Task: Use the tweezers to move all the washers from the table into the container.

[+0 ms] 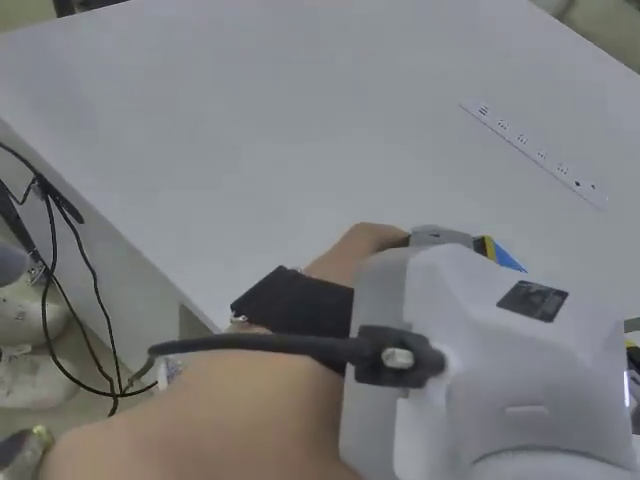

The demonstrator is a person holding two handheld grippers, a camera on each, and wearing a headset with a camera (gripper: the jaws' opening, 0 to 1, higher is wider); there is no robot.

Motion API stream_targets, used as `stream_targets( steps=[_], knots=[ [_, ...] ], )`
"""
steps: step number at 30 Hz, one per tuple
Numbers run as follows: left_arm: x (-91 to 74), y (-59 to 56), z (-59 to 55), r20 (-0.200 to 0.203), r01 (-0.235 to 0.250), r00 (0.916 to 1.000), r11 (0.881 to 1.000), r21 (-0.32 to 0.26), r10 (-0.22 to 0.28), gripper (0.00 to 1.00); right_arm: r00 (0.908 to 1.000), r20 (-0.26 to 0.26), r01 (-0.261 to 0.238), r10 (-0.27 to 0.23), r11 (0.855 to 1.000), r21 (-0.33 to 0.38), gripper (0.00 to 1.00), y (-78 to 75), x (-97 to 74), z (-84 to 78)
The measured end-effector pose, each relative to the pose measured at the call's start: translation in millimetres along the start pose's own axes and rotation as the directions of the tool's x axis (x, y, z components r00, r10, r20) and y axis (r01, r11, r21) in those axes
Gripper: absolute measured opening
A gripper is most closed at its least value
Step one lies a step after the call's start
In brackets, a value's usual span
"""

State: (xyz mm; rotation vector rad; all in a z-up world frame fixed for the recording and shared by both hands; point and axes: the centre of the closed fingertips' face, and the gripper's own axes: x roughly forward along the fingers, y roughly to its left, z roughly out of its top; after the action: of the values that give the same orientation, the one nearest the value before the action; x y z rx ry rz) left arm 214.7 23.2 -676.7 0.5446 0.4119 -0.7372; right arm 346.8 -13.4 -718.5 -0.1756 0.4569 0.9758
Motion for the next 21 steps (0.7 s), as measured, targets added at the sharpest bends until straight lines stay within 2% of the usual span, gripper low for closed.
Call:
stream_targets(
  steps=[1, 3, 7, 14, 21],
  knots=[
    [0.5, 0.0, 0.1, -0.001, 0.000, 1.0000, 1.000, 0.001, 0.000, 0.99, 0.9993, 0.017, -0.034, 0.034, 0.999, 0.008, 0.04, 7.6, -0.4, 5.2],
    [1.5, -0.2, 0.9, -0.004, 0.001, 1.0000, 1.000, 0.007, -0.001, 0.99, 0.9973, 0.030, -0.067, 0.067, 0.998, 0.007, 0.04, 16.7, -2.4, 9.8],
    [2.5, -0.6, 6.4, 0.007, 0.003, 1.0000, 1.000, 0.019, -0.003, 0.99, 0.9912, 0.028, -0.129, 0.129, 0.992, -0.004, 0.04, 35.0, -5.6, 12.1],
    [3.9, -1.6, 6.6, 0.001, 0.007, 1.0000, 0.999, 0.039, -0.008, 0.99, 0.9836, 0.005, -0.180, 0.180, 0.984, -0.014, 0.04, 55.6, -8.0, 4.7],
    [2.4, -0.8, 4.5, -0.006, 0.005, 1.0000, 0.999, 0.045, -0.005, 0.99, 0.9797, -0.011, -0.200, 0.200, 0.980, -0.001, 0.04, 64.3, -5.9, -3.7]
  ],
)
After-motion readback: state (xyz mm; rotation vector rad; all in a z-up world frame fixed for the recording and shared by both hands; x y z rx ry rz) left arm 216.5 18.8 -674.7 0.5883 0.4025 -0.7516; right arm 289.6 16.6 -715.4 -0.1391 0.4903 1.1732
